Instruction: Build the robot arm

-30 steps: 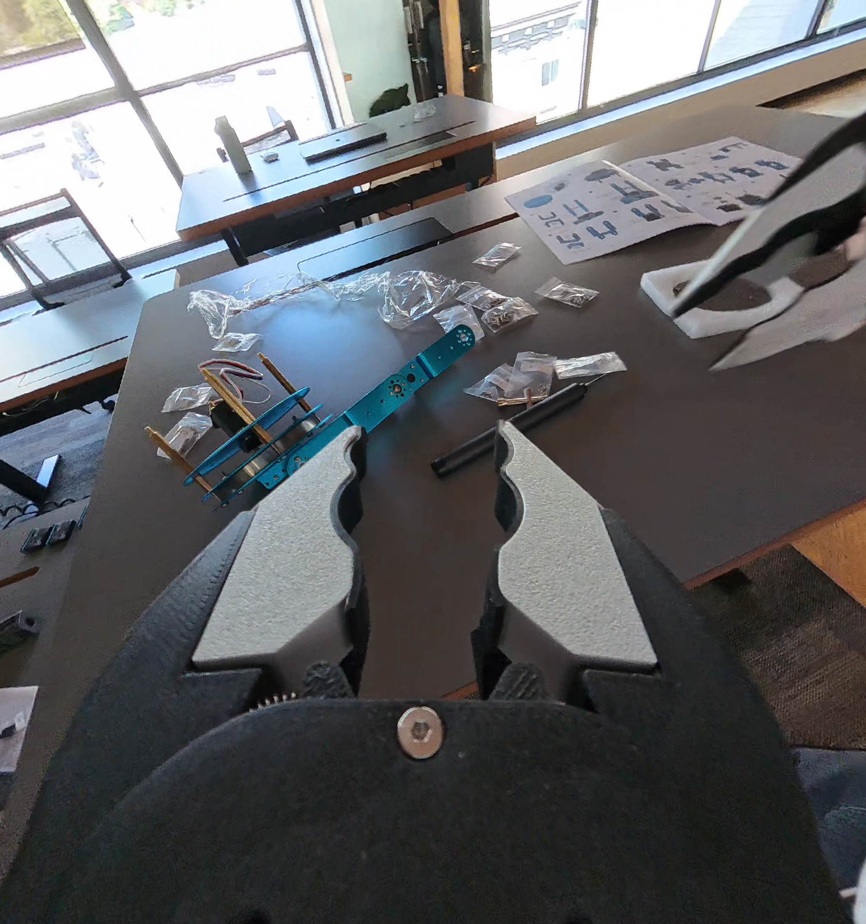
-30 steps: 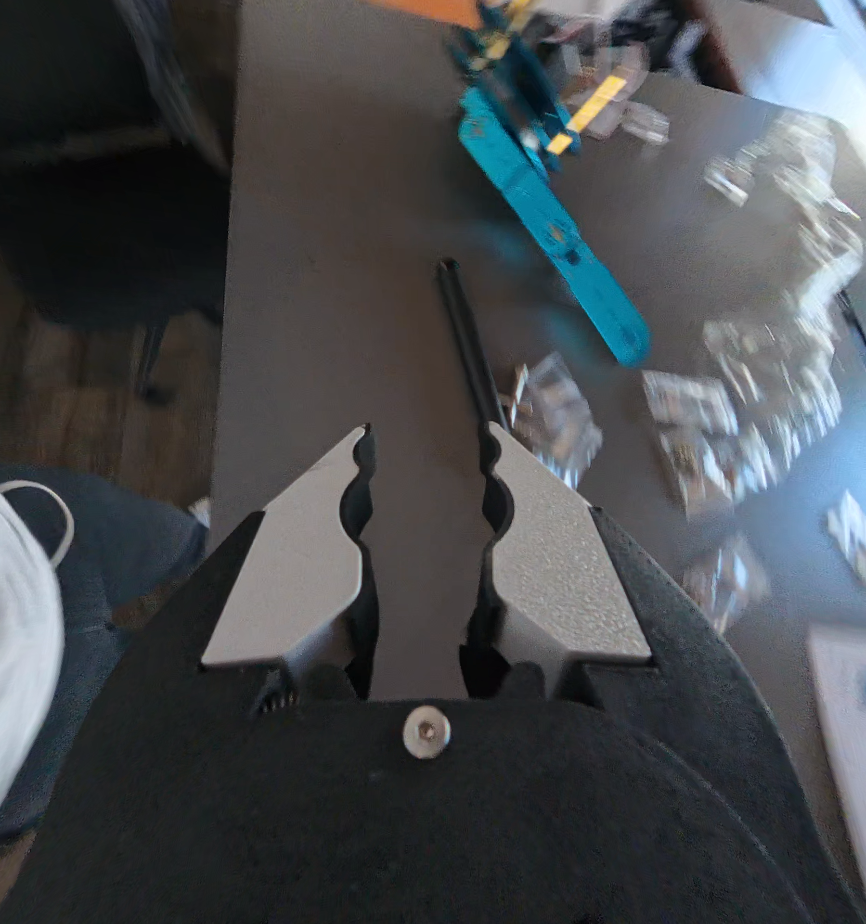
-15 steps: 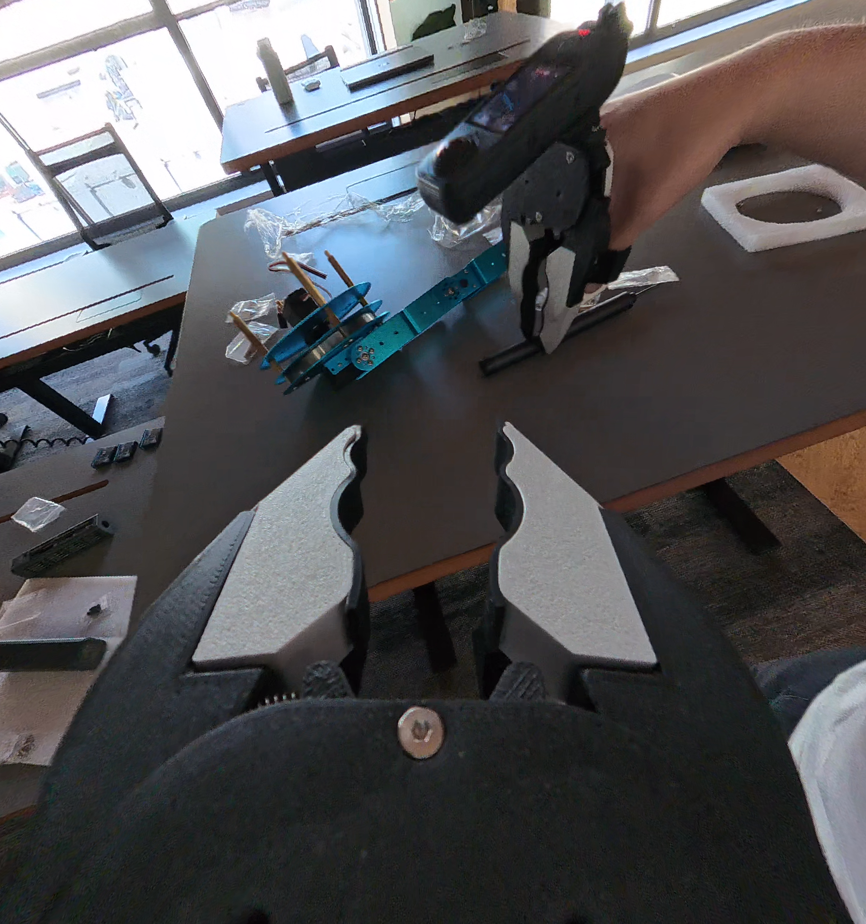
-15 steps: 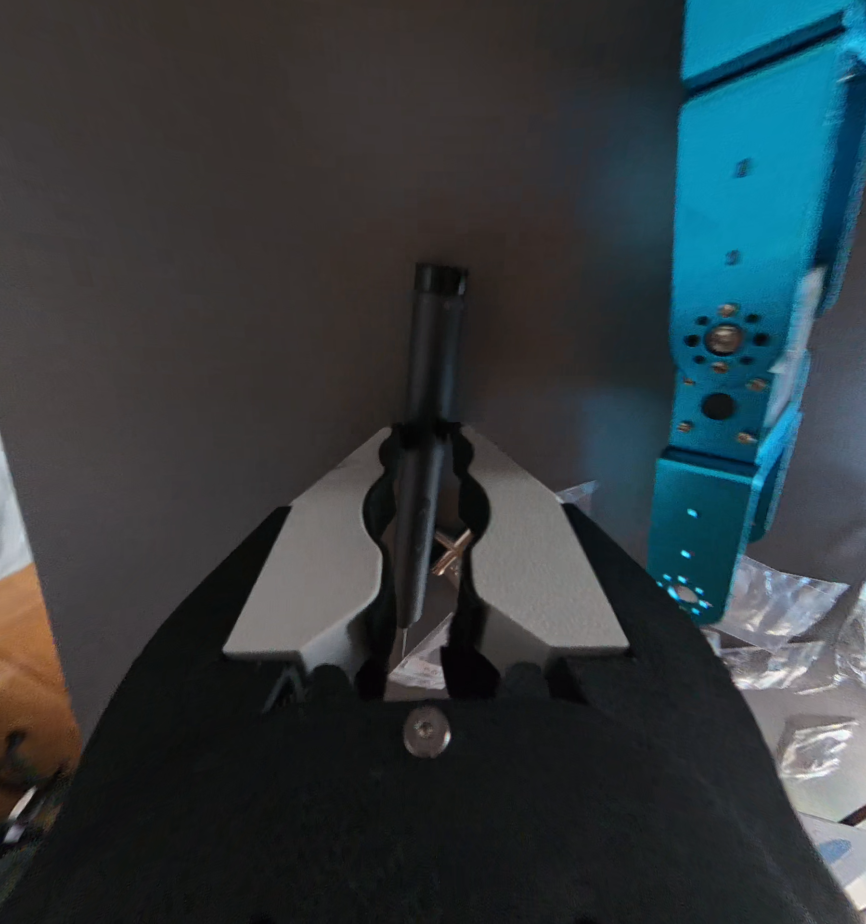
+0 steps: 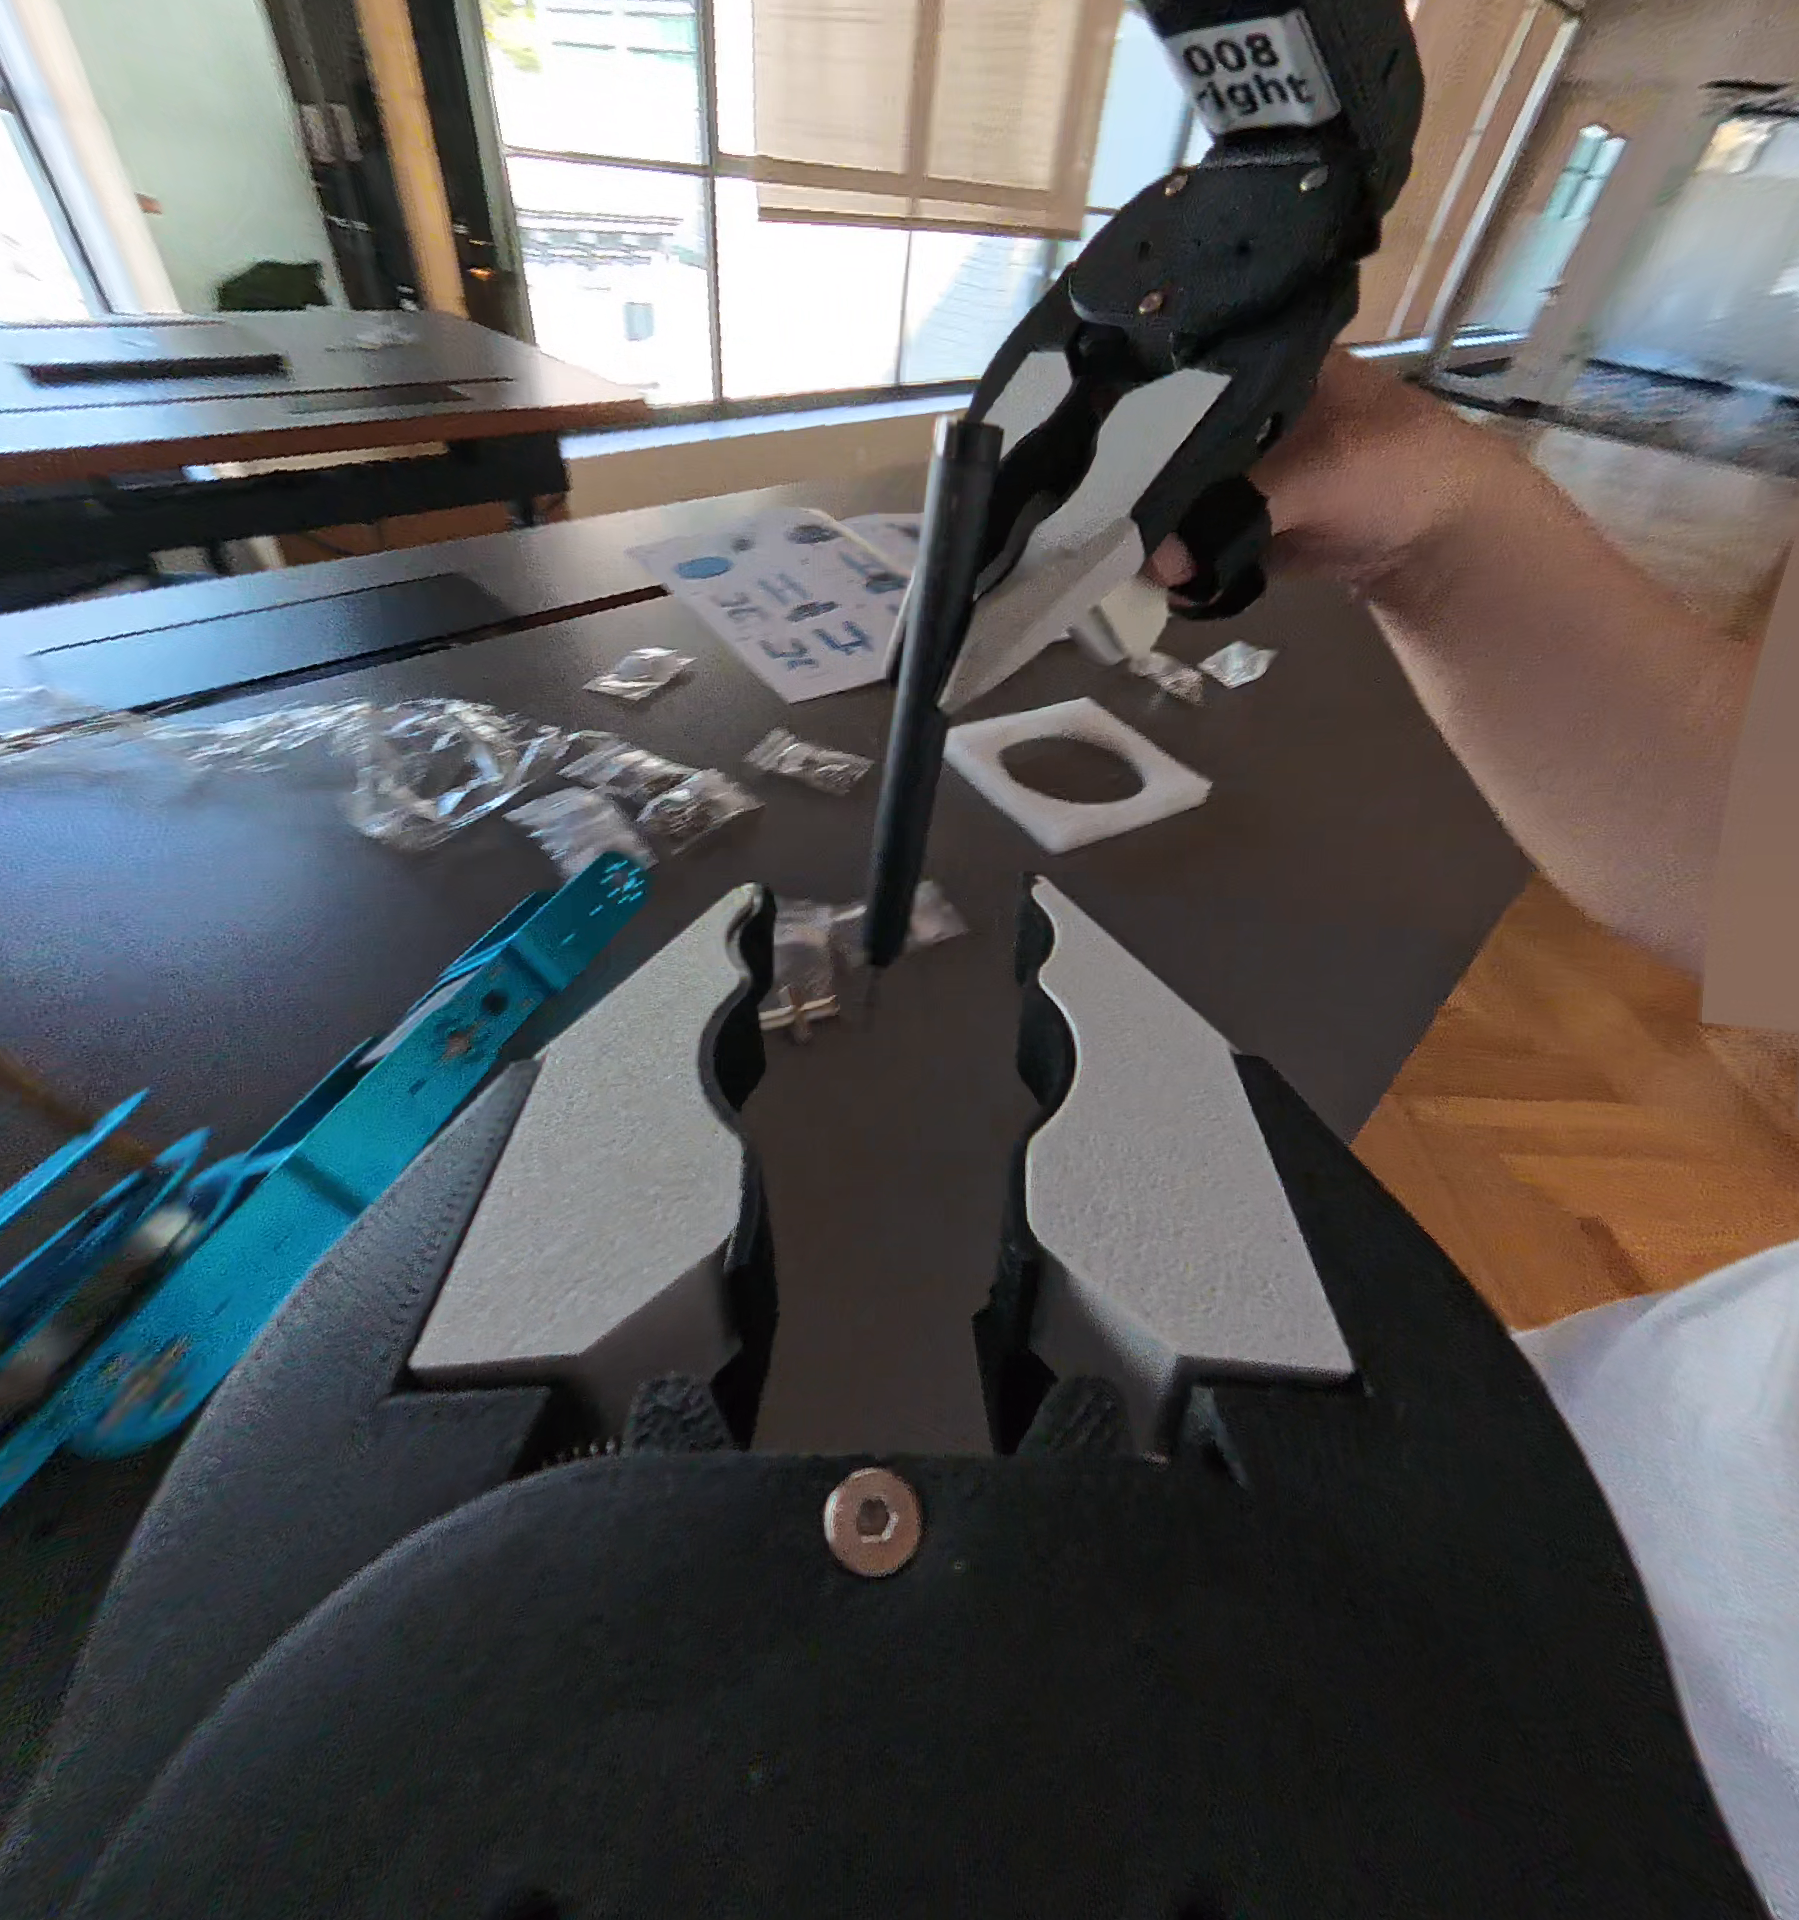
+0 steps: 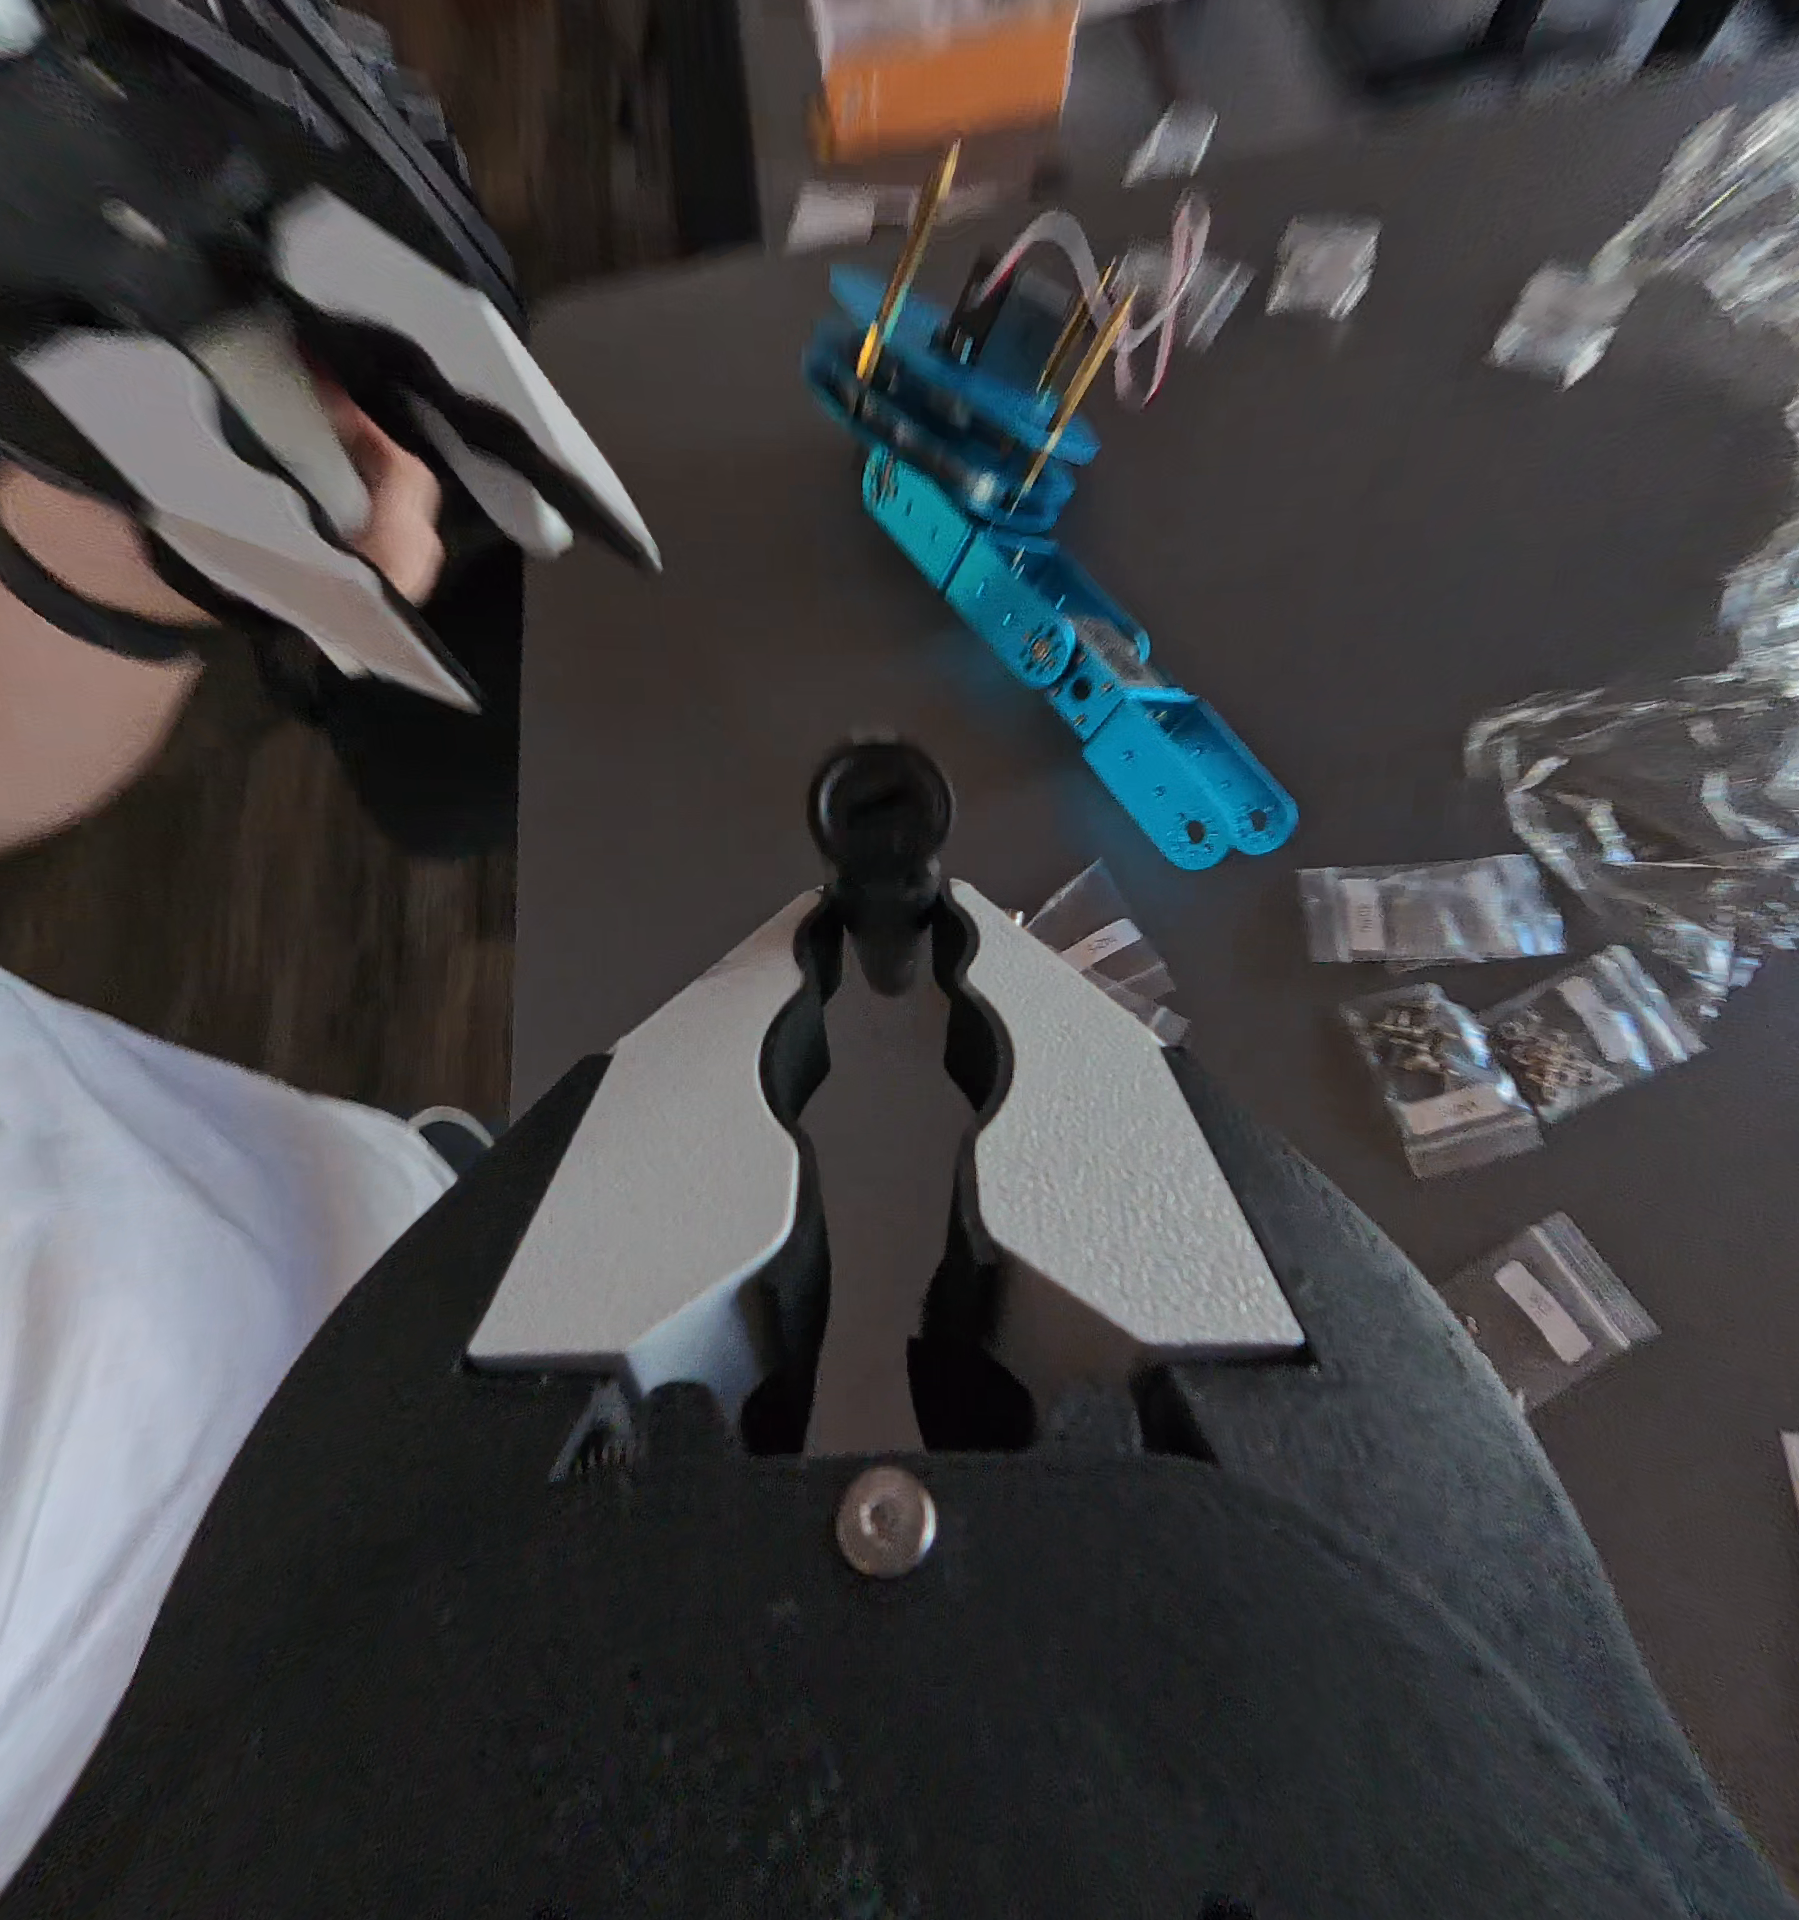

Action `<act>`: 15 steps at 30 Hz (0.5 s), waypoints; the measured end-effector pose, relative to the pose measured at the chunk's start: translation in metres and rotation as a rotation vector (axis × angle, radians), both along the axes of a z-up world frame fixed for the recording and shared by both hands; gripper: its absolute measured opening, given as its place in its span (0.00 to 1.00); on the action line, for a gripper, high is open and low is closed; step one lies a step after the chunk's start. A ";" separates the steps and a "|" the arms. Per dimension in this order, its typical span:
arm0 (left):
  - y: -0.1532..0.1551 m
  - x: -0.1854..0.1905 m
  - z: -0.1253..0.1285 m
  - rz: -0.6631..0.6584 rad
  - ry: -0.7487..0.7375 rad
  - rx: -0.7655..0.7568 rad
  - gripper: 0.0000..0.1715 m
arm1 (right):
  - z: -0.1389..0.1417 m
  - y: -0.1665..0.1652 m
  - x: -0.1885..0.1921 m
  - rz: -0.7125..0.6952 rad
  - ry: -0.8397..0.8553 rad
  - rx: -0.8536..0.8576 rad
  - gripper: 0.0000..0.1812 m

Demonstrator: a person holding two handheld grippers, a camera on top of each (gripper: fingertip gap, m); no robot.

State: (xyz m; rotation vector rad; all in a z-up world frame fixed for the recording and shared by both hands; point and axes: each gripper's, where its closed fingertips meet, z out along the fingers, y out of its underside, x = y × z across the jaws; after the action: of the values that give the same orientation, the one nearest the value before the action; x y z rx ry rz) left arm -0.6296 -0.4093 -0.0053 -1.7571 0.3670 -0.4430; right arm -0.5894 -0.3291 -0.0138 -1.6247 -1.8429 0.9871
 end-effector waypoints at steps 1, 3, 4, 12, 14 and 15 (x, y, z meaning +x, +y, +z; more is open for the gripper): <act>0.016 0.019 0.006 -0.054 -0.025 -0.010 0.26 | 0.011 0.006 0.013 -0.021 0.076 -0.010 0.09; 0.047 0.057 0.026 -0.143 -0.081 0.002 0.27 | 0.026 0.018 0.042 -0.056 0.185 -0.010 0.09; 0.061 0.078 0.037 -0.191 -0.105 0.019 0.28 | 0.030 0.025 0.058 -0.068 0.215 -0.003 0.09; 0.155 0.244 0.065 -0.447 -0.045 0.035 0.31 | 0.032 0.079 0.179 -0.076 0.206 0.044 0.09; 0.169 0.274 0.052 -0.463 -0.005 0.014 0.29 | 0.026 0.091 0.198 -0.061 0.197 0.033 0.09; 0.176 0.285 0.048 -0.456 0.000 0.012 0.28 | 0.021 0.098 0.207 -0.054 0.175 0.034 0.09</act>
State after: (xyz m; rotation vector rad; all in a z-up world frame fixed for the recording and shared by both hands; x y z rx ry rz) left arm -0.3445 -0.2337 0.0429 -1.6575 0.7748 -0.7624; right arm -0.3826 -0.2313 0.0069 -1.5100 -1.6823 1.0336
